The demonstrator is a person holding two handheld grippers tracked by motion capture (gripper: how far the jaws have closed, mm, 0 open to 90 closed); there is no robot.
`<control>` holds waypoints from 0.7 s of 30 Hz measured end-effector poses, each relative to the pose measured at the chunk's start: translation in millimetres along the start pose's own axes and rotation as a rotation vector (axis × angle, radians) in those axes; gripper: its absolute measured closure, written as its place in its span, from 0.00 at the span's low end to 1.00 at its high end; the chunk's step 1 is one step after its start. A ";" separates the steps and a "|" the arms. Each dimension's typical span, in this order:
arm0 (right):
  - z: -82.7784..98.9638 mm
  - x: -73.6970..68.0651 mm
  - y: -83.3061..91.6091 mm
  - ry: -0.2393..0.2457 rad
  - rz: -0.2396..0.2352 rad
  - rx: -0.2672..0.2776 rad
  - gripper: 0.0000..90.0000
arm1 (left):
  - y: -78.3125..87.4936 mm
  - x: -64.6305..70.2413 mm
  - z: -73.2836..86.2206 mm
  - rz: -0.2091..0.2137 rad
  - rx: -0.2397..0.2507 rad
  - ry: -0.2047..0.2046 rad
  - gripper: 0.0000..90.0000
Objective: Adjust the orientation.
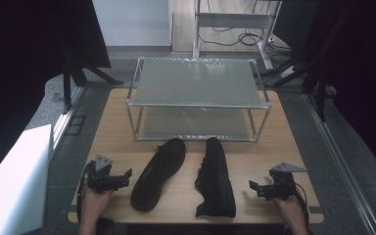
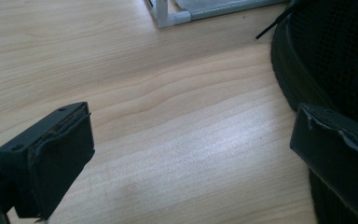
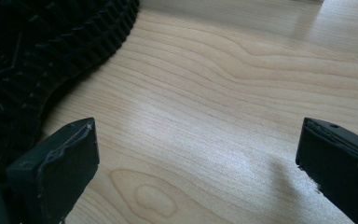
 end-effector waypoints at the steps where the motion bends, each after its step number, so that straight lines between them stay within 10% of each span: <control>1: 0.0 0.0 0.0 0.000 0.000 0.000 0.00 | 0.0 0.0 0.0 0.000 0.000 0.000 0.00; 21: -1.8 -2.4 -1.9 0.015 -0.005 0.007 0.00 | -3.8 -0.5 2.1 0.004 -0.067 0.048 0.00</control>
Point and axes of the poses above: each handheld gripper's, and its own axes: y roughly backward along the jaws, z roughly out of its underside, x roughly to its right, the point moved 8 cm from there along -y, roughly forward along the jaws, and after that the axes turned 2 degrees about -x, right-handed, at the moved point
